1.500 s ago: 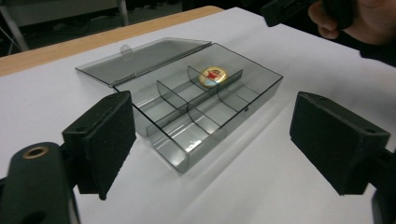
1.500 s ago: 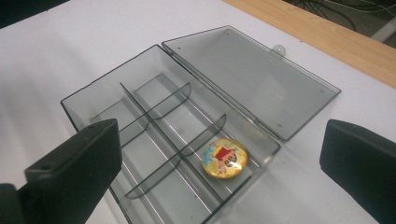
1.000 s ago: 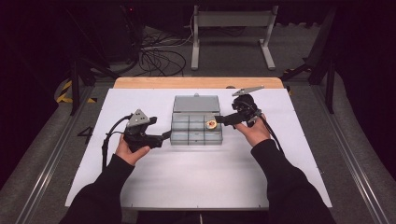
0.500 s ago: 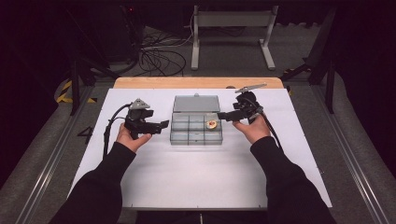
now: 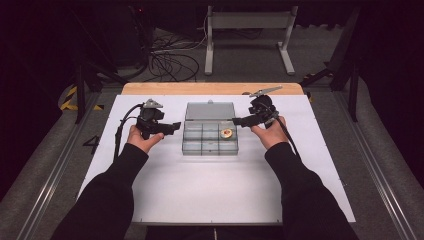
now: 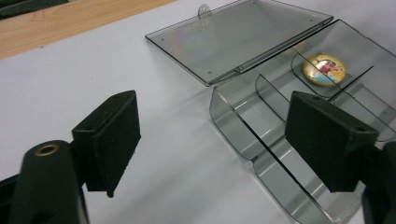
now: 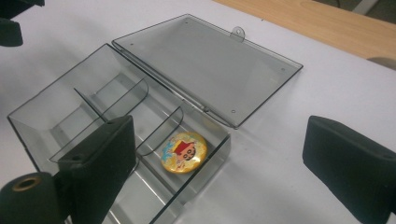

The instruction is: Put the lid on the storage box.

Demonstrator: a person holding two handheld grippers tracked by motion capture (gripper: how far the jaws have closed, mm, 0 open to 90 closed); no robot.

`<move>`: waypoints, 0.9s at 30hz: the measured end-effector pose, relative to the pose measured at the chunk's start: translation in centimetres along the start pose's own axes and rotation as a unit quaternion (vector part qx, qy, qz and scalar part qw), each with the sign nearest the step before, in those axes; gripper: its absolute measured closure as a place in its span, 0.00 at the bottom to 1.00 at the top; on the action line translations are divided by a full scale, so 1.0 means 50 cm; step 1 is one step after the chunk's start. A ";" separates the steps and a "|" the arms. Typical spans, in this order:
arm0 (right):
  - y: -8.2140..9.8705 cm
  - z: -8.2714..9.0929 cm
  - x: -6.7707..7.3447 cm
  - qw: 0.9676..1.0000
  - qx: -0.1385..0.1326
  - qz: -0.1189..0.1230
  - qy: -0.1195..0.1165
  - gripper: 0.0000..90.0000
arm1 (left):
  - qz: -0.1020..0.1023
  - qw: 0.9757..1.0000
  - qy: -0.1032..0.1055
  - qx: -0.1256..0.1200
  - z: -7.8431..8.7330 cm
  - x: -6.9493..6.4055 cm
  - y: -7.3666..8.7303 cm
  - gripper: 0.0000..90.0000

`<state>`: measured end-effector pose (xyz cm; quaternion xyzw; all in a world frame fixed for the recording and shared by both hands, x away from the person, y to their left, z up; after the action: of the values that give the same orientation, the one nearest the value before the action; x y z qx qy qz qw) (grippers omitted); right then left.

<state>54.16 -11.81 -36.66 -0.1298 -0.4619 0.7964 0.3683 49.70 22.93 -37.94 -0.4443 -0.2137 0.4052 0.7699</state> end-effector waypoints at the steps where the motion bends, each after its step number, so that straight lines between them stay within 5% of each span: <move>1: 0.000 -0.002 -0.002 1.000 0.000 0.001 -0.003 0.13 | -0.003 1.000 -0.003 0.002 -0.003 0.000 0.001 0.24; 6: -0.002 -0.008 -0.008 1.000 0.001 -0.001 -0.006 0.14 | 0.012 1.000 0.000 0.009 -0.018 0.002 0.003 0.26; 15: -0.006 -0.029 -0.017 0.999 0.011 -0.038 -0.023 0.20 | 0.043 0.999 0.013 0.027 -0.041 0.012 -0.018 0.23; 27: -0.005 -0.073 -0.034 0.996 0.025 -0.077 -0.036 0.21 | 0.092 0.994 0.020 0.049 -0.086 0.028 -0.034 0.24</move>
<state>57.47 -10.60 -38.67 -0.0560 -0.4631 0.7813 0.4147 54.23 21.39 -38.75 -0.4317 -0.1365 0.4752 0.7545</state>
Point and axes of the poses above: each handheld gripper's, and its own axes: z roughly backward along the jaws, y roughly out of its underside, x roughly to its left, the point moved 2 cm from there along -z, roughly forward along the jaws, and after that the axes turned 8 degrees about -x, right-handed, at the moved point
